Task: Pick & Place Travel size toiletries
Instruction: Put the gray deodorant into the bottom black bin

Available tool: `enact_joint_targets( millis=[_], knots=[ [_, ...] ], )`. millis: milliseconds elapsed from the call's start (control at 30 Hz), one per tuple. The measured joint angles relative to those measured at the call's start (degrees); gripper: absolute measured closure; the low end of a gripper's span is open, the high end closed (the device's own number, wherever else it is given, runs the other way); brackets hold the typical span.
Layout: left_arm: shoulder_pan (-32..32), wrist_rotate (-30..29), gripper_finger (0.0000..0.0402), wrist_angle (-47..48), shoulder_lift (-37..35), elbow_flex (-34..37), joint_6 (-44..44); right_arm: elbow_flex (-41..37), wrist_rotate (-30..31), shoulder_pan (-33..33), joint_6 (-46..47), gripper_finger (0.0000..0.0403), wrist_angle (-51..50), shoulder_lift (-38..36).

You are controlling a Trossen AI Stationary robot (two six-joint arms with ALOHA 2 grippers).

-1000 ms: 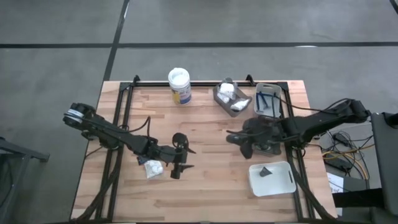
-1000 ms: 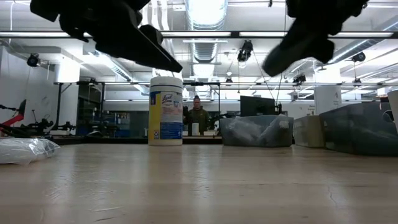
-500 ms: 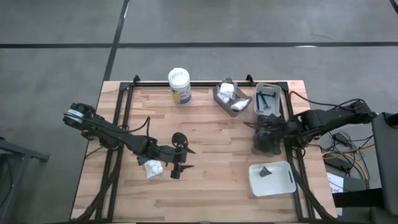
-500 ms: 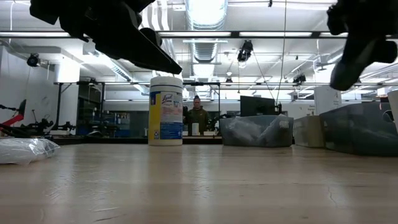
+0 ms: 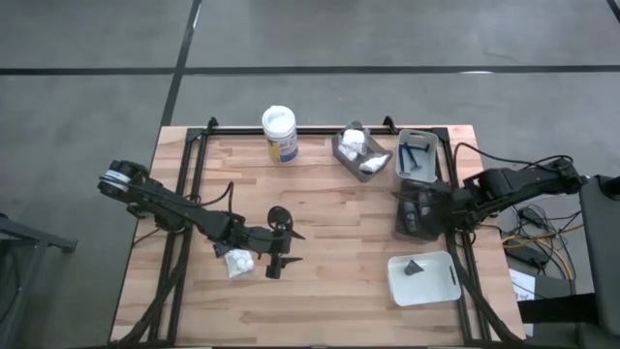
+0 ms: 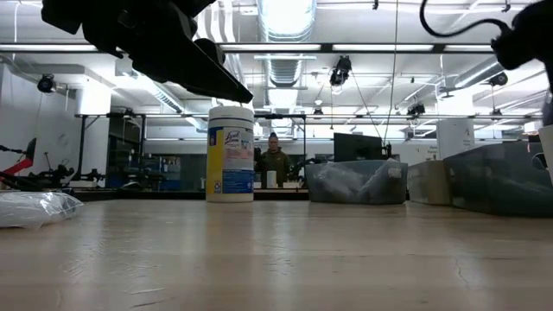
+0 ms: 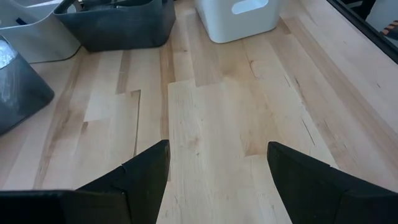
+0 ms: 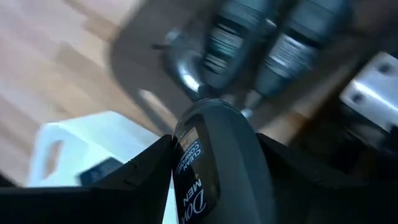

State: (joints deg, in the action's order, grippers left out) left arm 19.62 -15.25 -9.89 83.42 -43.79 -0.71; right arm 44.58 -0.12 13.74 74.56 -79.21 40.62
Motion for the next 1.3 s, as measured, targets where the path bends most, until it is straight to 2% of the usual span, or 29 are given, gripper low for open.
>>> enact_joint_targets(
  millis=[167, 667, 900, 1300],
  knots=[
    [0.0, 0.0, 0.0129, 0.0, 0.0, 0.0, -0.44, 0.0, -0.02, 0.0, 2.87, 0.0204, -3.24, 0.0],
    [0.0, 0.0, 0.0129, 0.11, 0.0, 0.0, -0.83, 0.0, 0.17, -0.02, 3.33, 0.0205, -2.57, 2.94],
    [0.07, 0.0, 0.0129, 0.11, 0.0, 0.0, -1.21, -0.18, 4.52, -0.07, 3.05, 0.0196, 1.41, 7.59],
    [0.04, 0.0, 0.0128, 0.16, 0.0, 0.0, -1.52, -0.94, 4.84, -0.1, -1.56, 0.0197, 3.37, 17.11]
  ],
)
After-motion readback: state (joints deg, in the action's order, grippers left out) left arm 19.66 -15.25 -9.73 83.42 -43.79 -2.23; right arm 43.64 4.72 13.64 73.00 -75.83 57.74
